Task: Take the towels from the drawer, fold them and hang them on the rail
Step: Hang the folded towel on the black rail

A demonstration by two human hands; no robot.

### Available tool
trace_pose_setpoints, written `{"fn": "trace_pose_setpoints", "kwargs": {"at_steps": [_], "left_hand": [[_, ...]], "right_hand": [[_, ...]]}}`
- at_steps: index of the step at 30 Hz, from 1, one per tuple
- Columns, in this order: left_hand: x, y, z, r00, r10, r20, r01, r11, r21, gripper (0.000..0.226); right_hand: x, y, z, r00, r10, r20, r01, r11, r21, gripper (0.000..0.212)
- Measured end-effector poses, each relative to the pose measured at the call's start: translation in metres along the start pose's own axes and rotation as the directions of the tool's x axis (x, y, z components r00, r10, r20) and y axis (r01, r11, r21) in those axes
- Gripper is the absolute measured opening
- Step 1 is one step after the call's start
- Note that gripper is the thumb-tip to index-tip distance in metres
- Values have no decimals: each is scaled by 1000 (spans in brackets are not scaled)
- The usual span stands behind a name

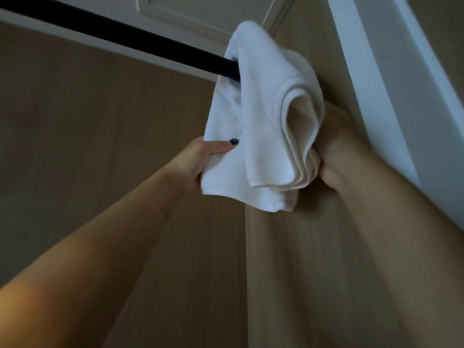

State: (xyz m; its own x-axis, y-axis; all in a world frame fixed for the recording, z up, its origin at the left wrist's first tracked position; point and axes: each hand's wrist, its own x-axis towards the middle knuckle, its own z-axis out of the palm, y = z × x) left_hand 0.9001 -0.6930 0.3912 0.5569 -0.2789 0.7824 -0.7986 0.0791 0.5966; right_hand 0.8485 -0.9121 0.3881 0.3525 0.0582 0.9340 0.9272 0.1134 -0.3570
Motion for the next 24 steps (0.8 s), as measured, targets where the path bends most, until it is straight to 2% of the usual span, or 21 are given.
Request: {"fn": "trace_pose_setpoints", "kwargs": {"at_steps": [2, 3, 5, 6, 8, 11, 15, 17, 19, 22, 24], "left_hand": [[0, 1, 0, 1000, -20, 10, 21, 1000, -20, 47], [0, 1, -1, 1000, -28, 10, 29, 998, -53, 48], [2, 1, 2, 1000, -23, 18, 25, 990, -137, 42], [3, 1, 4, 999, -17, 34, 23, 986, -165, 38], [5, 1, 8, 998, -20, 60, 30, 984, -175, 37], [2, 6, 9, 998, -53, 41, 56, 995, -81, 40], [-6, 11, 14, 995, 17, -97, 2, 982, 190, 39], [-9, 13, 26, 990, 66, -126, -38, 977, 209, 42], [-12, 13, 40, 992, 62, -108, -44, 987, 157, 40], [-23, 16, 52, 992, 7, -128, -9, 1000, -12, 22], [-27, 23, 56, 994, 55, -95, -69, 986, -151, 29]], "right_hand": [[-4, 1, -3, 999, 29, 42, -29, 1000, 9, 17], [-6, 2, -4, 995, 44, 90, -50, 997, 64, 22], [-9, 9, -6, 976, 75, 205, -118, 971, 207, 55], [-11, 12, -6, 970, 82, 228, -143, 953, 267, 58], [-13, 14, -6, 968, 83, 238, -156, 937, 311, 45], [-11, 9, -7, 973, 103, 204, -163, 938, 307, 23], [-11, 1, -7, 970, 164, 179, -221, 904, 367, 32], [-15, 4, -1, 987, 144, 76, -159, 949, 274, 26], [-21, 5, 6, 992, 91, -92, -88, 995, 43, 31], [-22, 1, 11, 964, -3, -267, -56, 976, -212, 46], [-25, 2, 14, 946, -90, -312, -33, 929, -369, 47]]}}
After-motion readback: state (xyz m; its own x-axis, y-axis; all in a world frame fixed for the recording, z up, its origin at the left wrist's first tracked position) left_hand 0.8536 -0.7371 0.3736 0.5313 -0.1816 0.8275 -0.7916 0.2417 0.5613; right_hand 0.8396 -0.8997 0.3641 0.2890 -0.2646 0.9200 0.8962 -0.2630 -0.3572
